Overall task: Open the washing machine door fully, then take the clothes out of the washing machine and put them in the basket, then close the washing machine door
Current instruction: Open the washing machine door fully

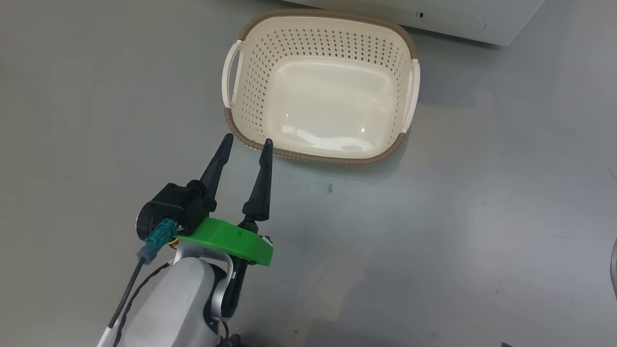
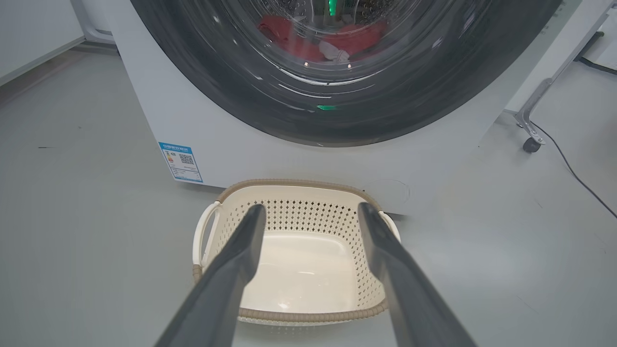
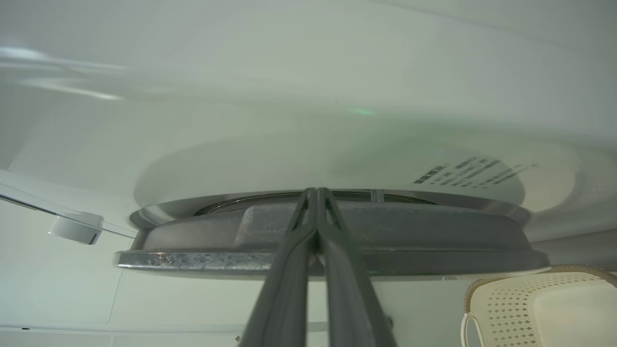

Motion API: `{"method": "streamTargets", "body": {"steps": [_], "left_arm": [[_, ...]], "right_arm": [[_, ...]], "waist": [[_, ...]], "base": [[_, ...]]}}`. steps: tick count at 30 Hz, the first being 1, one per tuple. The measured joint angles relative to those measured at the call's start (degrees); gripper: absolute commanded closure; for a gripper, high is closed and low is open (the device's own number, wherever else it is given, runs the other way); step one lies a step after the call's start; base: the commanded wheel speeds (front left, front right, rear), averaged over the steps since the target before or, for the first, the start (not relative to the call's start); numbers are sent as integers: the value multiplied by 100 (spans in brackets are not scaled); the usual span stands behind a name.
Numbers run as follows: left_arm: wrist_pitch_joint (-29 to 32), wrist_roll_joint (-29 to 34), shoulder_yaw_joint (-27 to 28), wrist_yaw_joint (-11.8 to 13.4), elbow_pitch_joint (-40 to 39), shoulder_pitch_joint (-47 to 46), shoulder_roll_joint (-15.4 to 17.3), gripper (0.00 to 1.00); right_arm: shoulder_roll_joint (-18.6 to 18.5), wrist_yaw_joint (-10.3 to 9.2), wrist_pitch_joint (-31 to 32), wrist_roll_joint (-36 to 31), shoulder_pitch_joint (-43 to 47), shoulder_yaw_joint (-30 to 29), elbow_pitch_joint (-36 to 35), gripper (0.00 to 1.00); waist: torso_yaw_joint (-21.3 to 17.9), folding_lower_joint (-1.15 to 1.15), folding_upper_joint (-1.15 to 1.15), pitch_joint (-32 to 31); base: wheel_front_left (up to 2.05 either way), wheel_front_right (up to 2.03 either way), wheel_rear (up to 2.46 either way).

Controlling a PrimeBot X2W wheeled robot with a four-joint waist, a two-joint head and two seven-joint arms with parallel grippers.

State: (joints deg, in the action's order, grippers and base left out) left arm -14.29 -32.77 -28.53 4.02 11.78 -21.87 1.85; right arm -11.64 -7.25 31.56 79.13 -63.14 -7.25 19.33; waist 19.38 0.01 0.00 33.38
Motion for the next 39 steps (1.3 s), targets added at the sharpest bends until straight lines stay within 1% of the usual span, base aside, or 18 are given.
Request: {"method": "streamTargets", "body": {"steps": [14, 17, 29, 39], "left_arm": [[0, -16, -125, 33, -46, -34, -5, 0], [0, -31, -144, 73, -46, -35, -7, 0], [0, 1, -249, 82, -60, -49, -13, 0], [0, -85, -276, 123, -96, -51, -15, 0]], "right_arm": [[45, 0, 307, 94, -410, 37, 631, 100], [46, -1, 352, 120, -605, 23, 756, 100], [-40, 0, 743, 314, -916, -31, 1162, 100], [-149, 0, 1026, 357, -916, 3, 1503, 100]], "waist": [[124, 0, 0, 63], [157, 0, 0, 80], [282, 0, 0, 121], [346, 0, 0, 76]], "base": [[0, 0, 0], [0, 0, 0], [0, 0, 0], [0, 0, 0]]}}
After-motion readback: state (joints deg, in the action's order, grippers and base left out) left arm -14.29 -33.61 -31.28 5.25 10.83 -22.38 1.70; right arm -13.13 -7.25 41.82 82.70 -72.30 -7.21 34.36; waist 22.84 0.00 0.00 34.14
